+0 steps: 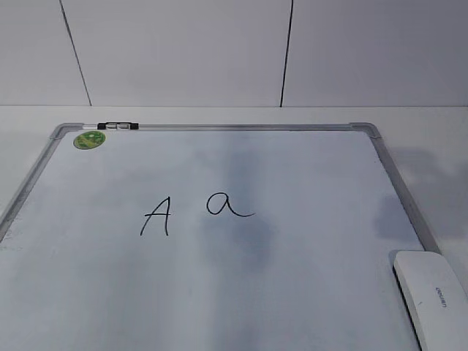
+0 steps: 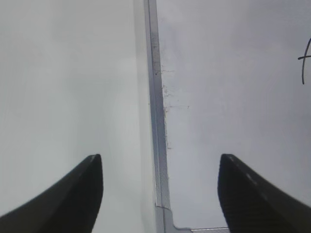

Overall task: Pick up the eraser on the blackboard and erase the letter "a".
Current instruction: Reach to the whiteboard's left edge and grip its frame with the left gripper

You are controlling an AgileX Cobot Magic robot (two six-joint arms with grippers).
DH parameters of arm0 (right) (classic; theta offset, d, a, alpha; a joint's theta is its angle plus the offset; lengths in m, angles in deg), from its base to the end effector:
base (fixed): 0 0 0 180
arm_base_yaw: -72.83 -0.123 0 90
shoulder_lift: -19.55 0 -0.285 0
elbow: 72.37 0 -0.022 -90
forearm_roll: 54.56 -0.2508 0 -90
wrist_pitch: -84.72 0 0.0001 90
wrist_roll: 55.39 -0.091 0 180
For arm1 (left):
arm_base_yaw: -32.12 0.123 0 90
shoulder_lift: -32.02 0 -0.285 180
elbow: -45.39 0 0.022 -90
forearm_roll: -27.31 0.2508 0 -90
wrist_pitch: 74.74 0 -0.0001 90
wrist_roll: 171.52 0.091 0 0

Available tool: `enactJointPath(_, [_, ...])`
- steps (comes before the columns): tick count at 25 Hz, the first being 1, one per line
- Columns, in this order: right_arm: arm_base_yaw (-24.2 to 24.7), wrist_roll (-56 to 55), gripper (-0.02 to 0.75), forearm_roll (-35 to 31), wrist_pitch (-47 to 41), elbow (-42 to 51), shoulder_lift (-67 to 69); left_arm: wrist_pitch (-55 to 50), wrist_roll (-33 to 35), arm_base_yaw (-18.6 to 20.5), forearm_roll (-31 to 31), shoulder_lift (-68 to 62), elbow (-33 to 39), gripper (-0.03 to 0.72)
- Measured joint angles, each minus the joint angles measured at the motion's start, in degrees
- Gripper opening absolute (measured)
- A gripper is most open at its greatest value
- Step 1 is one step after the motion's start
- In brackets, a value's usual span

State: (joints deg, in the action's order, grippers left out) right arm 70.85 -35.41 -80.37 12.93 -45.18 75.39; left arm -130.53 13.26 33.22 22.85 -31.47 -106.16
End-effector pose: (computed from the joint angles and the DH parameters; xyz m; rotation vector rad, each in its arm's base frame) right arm 0.1225 0.0419 0.3373 -0.4361 2.5612 0.5086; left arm 0.1728 -0.0025 0.3148 0.0503 2.5744 -0.0609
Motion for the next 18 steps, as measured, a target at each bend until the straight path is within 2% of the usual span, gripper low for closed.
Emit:
enactJointPath(6, [-0.2, -0.3, 0.526, 6.8, 0.0, 0.0, 3.6, -1.2, 0.0, 0.0, -1.7, -4.7, -4.3, 0.550])
enactJointPath(13, [-0.2, -0.3, 0.521, 7.5, 0.1, 0.0, 5.6, -4.3, 0.0, 0.0, -2.9, -13.8, -10.0, 0.550])
enactJointPath(18, [-0.2, -0.3, 0.520, 7.5, 1.9, 0.0, 5.6, -4.8, 0.0, 0.0, -3.1, -19.2, -11.2, 0.550])
